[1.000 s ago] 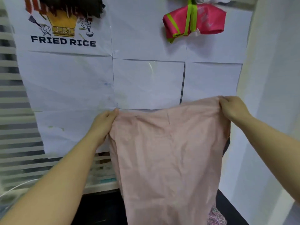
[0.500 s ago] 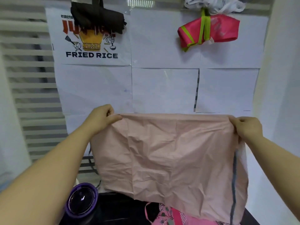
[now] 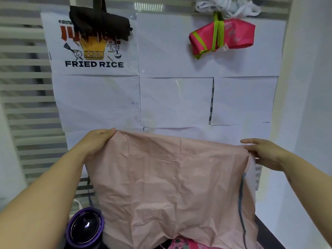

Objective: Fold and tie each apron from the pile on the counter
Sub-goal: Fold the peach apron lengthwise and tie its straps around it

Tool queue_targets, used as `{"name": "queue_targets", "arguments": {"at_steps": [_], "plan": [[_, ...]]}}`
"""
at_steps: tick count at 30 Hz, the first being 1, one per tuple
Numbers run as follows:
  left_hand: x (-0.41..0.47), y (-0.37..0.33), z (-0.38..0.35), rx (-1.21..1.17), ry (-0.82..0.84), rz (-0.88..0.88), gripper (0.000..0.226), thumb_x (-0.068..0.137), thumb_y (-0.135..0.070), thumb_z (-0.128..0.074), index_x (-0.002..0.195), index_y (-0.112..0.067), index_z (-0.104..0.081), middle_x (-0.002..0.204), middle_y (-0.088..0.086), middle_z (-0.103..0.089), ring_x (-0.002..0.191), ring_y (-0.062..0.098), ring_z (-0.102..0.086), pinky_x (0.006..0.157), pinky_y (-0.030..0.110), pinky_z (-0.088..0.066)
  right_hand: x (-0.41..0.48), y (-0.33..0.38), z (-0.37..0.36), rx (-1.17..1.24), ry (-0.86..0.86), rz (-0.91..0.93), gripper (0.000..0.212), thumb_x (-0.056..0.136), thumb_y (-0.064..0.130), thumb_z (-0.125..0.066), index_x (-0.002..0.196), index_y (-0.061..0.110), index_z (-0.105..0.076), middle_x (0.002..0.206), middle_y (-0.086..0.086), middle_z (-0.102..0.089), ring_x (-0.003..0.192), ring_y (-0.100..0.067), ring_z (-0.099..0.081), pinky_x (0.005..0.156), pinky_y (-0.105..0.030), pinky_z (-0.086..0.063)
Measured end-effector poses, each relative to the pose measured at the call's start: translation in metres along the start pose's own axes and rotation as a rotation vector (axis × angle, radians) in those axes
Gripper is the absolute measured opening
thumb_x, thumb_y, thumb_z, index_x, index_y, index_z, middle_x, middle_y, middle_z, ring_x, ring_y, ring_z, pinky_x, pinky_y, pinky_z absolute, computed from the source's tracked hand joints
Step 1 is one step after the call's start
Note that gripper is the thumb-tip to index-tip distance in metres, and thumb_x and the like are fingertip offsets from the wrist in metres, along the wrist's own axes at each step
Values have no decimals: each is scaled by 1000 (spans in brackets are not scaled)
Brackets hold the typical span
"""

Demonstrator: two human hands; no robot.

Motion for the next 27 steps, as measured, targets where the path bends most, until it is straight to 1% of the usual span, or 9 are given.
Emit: {"name": "queue_targets", "arguments": {"at_steps": [3,5,9,12,15,19,21,24,27], "plan": [[0,-2,-8,-37,-56,-12,28,94,-47,-53,95,-24,-70,104,0,-66,97,21,-60,87,33,-44,4,-3,-10,-366,-108,97,18,94,3,-46,110,11,-51,86,-13,-57,66,-21,-48,58,-29,-38],[1,-2,-12,-93,-88,-7,25,94,-45,-54,95,-24,-69,98,-1,-66,94,21,-60,85,33,-44,6,-4,-19,-592,-154,186,13,91,3,-47,102,10,-46,86,-14,-58,69,-24,-50,56,-30,-36],[4,-10,-16,-275,-107,30,21,94,-37,-58,88,-19,-68,81,3,-65,69,22,-58,60,29,-44,12,-14,-33,-881,-172,213,14,87,-4,-42,94,7,-42,89,-13,-53,77,-28,-48,59,-31,-35],[5,-18,-15,-333,-129,32,18,93,-33,-60,87,-18,-67,79,4,-65,65,20,-57,49,25,-38,13,-27,-39,-1055,-196,162,10,88,0,-43,95,6,-40,88,-12,-53,79,-27,-48,64,-30,-36],[7,-19,-11,-343,-137,34,19,93,-33,-60,86,-17,-67,76,5,-64,61,20,-55,50,25,-37,20,-39,-36,-903,-238,84,17,85,0,-50,100,-3,-57,103,-20,-62,90,-30,-56,72,-31,-45],[9,-13,-7,-316,-254,88,22,95,-31,-55,77,-18,-58,73,4,-56,59,21,-48,51,26,-33,18,-40,-29,-369,-121,-36,15,86,-1,-52,73,3,-58,77,-14,-53,67,-24,-44,65,-29,-36],[9,-4,2,-292,-321,137,25,94,-27,-54,72,-17,-52,74,7,-52,61,23,-46,55,29,-39,9,-32,-28,-77,-7,-63,13,90,4,-56,85,2,-68,85,-13,-65,76,-26,-57,68,-28,-44],[13,12,17,-170,-389,164,20,91,-26,-51,76,-12,-53,94,19,-56,81,31,-51,78,47,-48,-7,-14,-26,210,155,-66,19,95,10,-53,104,8,-69,101,-9,-70,88,-22,-65,70,-29,-51],[18,21,18,70,-374,107,27,97,-25,-48,97,-3,-63,116,20,-57,103,33,-51,91,40,-38,-6,-2,-20,269,52,-7,19,97,11,-50,106,15,-66,107,-6,-64,88,-19,-59,72,-26,-49]]}}
Point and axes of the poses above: each hand's wrist, its own x-axis towards the middle knuckle, its own z-axis out of the back of the hand, y = z × x, the point moved 2 cm from there along x, towards the middle knuckle
